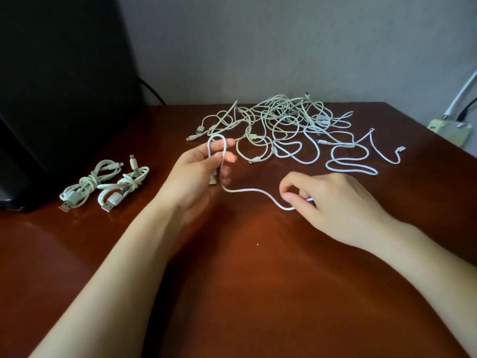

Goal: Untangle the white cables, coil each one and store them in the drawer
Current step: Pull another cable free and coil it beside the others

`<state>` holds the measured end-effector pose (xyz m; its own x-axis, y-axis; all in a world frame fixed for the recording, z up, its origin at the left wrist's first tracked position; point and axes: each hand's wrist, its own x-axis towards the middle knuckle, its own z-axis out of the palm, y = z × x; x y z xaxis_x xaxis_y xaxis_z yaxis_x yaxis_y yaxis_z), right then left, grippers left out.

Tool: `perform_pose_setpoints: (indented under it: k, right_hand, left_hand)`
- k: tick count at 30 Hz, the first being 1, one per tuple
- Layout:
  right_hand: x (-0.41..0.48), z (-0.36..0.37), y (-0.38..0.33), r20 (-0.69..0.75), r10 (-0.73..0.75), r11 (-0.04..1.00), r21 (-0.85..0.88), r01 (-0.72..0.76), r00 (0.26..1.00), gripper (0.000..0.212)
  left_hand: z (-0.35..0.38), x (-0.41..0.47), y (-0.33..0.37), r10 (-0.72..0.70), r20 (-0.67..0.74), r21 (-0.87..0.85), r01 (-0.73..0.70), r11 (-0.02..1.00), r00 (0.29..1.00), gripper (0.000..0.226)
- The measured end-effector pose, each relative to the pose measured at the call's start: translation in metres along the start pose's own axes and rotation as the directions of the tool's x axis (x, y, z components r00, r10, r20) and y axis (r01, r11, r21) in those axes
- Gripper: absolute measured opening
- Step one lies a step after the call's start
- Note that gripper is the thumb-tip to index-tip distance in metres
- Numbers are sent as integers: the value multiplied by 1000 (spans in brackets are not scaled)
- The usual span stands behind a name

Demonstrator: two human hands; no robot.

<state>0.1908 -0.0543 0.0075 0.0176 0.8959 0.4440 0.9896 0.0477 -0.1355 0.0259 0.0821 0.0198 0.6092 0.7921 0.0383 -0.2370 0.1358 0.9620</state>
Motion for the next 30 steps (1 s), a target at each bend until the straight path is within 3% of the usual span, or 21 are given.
perform_pose_setpoints:
  k: [5,10,14,19,25,30]
  right_hand:
    - [0,5,-2,-93,-3,998,68,10,996,6]
    - [0,6,0,-248,-17,982,178,63,968,18]
    - [2,3,0,-395,-57,978,164,132,917,15]
    - [3,0,0,-519,-28,983,140,117,854,13]
    - [4,-2,1,-561,48,992,122,26,826,13]
    - [6,-1,3,-550,94,989,146,-15,830,13]
  left_hand:
    - [-4,5,-8,98,-161,315,-43,948,982,29]
    - [-1,4,-8,40,-156,398,26,917,987,28]
    - [4,-2,-6,-55,-52,433,72,899,997,25]
    - [13,-10,-3,-152,104,397,99,912,983,21]
    - [14,-13,-2,-213,254,364,111,925,943,15]
    - [12,-15,-4,-204,390,471,-5,882,898,17]
